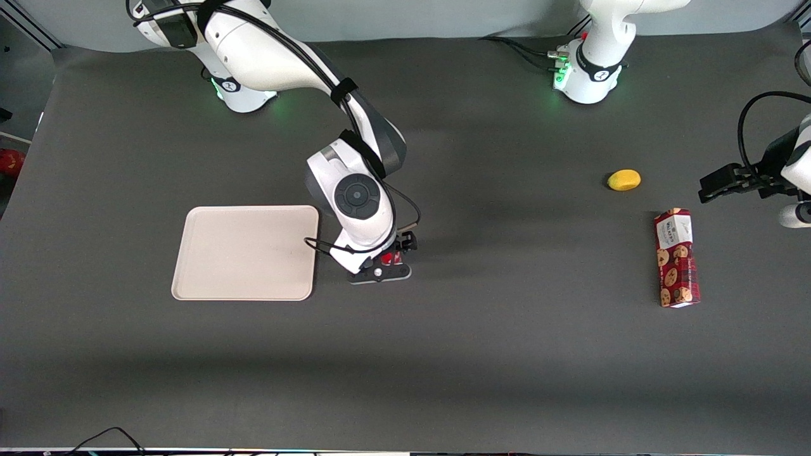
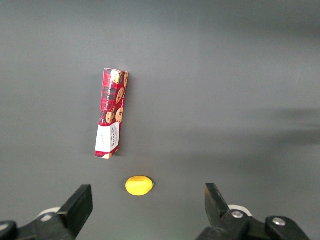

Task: Place coke bottle on tray

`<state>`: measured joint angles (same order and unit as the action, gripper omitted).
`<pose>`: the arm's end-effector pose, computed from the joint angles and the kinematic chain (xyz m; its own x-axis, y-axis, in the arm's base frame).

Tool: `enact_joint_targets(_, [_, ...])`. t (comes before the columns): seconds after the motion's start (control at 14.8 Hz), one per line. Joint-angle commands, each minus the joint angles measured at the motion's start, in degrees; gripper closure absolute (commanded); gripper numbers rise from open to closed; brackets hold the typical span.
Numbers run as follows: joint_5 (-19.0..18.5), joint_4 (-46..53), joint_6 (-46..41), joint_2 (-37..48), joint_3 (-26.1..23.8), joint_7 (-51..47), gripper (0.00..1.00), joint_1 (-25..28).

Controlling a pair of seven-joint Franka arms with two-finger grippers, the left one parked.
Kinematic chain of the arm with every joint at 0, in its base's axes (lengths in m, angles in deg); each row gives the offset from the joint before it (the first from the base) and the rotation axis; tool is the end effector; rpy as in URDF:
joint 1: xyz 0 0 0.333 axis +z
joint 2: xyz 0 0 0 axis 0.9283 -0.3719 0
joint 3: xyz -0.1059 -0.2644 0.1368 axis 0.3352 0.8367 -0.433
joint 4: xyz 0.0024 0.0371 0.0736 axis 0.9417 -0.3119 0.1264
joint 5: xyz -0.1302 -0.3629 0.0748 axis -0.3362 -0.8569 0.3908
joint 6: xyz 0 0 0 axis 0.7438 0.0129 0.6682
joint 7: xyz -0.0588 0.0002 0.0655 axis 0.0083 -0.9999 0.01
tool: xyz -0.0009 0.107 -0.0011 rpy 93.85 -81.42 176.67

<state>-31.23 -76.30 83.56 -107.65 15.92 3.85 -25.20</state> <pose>0.5865 0.4515 0.2987 0.9962 0.0768 -0.0421 0.0768 -0.9970 -0.0014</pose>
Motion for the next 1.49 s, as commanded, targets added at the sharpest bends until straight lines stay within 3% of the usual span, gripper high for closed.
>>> enact_joint_targets(0.0, [1.01,-0.56,0.66,-0.01,0.05,0.79,0.0,0.54])
enact_joint_targets(1.42, [1.19,-4.78,0.22,2.18,-0.39,0.08,0.03,1.07])
